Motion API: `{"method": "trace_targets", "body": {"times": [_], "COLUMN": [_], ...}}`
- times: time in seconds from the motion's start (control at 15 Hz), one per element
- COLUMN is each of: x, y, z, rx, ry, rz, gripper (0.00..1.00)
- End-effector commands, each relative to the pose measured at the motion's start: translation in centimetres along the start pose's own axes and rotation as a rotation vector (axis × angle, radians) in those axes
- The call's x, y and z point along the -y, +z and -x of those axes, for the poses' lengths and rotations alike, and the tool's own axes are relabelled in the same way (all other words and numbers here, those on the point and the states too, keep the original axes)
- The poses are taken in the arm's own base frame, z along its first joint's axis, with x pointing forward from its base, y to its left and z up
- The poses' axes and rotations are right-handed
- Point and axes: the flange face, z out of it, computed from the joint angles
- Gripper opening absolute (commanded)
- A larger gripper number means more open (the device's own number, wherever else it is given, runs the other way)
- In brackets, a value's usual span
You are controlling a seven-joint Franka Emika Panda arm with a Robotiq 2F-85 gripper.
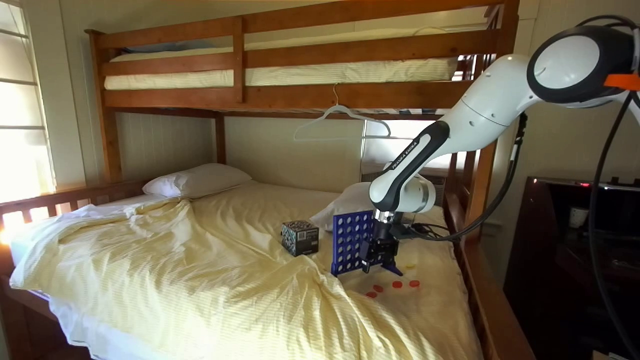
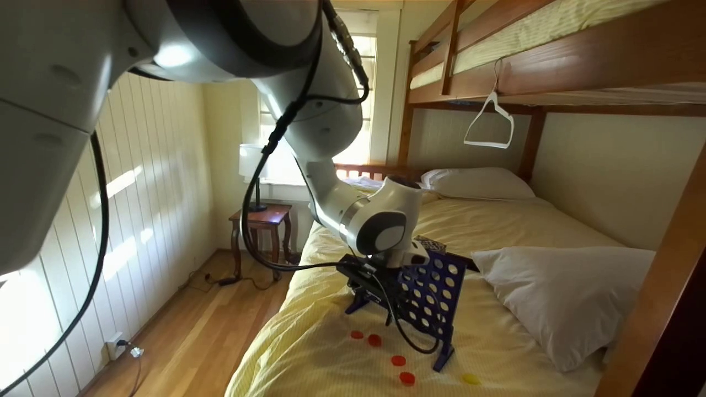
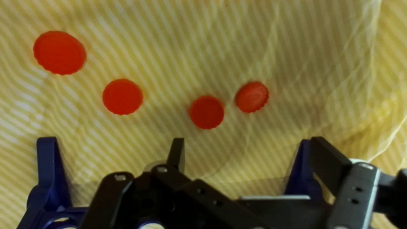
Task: Put one orange chip in the blue game board.
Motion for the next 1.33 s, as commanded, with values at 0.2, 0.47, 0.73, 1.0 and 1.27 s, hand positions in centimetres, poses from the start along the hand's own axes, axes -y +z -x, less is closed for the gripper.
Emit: {"method": "trace_targets", "body": {"times": [0.2,0.47,0.73,1.0,1.27], "x": [0.3,0.2,-0.1,-0.3,-0.4], "y": [3.8,5.2,5.9,6.2,6.4], "z": [-0.8,-0.9,-0.9,-0.9,-0.8], "rx": [-0.043,-0.031,-0.02,-0.015,-0.012], "ry": [0.087,0.065,0.054,0.047,0.045], "rz": [0.042,0.074,0.095,0.098,0.101], "gripper": [1.0,1.0,0.99,0.65,0.36]}}
